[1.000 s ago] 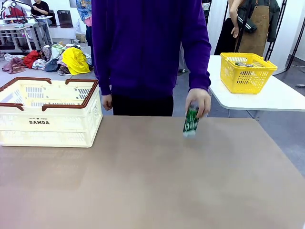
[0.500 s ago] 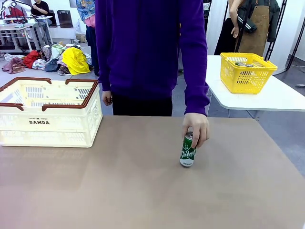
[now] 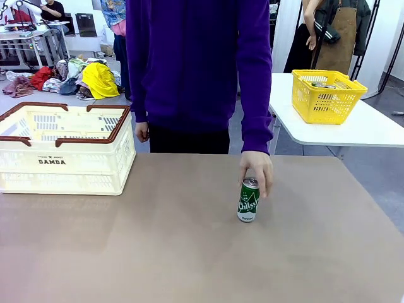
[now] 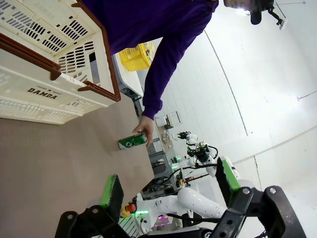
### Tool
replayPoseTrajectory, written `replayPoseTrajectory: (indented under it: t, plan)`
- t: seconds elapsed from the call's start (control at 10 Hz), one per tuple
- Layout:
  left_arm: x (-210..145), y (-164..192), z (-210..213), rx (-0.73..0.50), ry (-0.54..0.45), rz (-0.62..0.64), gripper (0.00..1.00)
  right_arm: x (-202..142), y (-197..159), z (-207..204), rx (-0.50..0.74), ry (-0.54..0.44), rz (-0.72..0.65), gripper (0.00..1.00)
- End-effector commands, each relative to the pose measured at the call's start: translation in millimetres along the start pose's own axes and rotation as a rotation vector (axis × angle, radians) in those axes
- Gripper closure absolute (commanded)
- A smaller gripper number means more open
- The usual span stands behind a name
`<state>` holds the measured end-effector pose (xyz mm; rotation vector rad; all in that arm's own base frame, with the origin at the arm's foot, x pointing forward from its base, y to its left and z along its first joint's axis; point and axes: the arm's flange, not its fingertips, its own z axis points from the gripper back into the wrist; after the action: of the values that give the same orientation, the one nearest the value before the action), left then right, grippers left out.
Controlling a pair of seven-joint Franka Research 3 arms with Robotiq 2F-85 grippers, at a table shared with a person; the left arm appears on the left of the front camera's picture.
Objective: Place the drinks into the Shopping basket.
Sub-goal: Pick up one drink and place it into the Shopping basket.
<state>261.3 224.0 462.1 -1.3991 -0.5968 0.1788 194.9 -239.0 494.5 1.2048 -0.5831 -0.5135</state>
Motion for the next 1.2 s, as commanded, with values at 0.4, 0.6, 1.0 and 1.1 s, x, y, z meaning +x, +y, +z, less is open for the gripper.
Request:
replayPoseTrajectory:
  t: [0.4,0.6,1.0,1.1]
  plan:
    - [-1,-2,2,-0.007,0.009,0.003,0.00,2,2,0,0.028,-0.008,0.020,0.00]
    - [-1,-2,2,-0.007,0.009,0.003,0.00,2,2,0,0.028,-0.008,0.020,0.00]
    - [-23,-89,-123,0.224,0.256,-0.125,0.00,2,2,0,0.028,-0.008,0.020,0.00]
    - [-33,-111,-175,0.311,0.339,-0.155,0.00,2,2,0,0.028,-0.008,0.020,0.00]
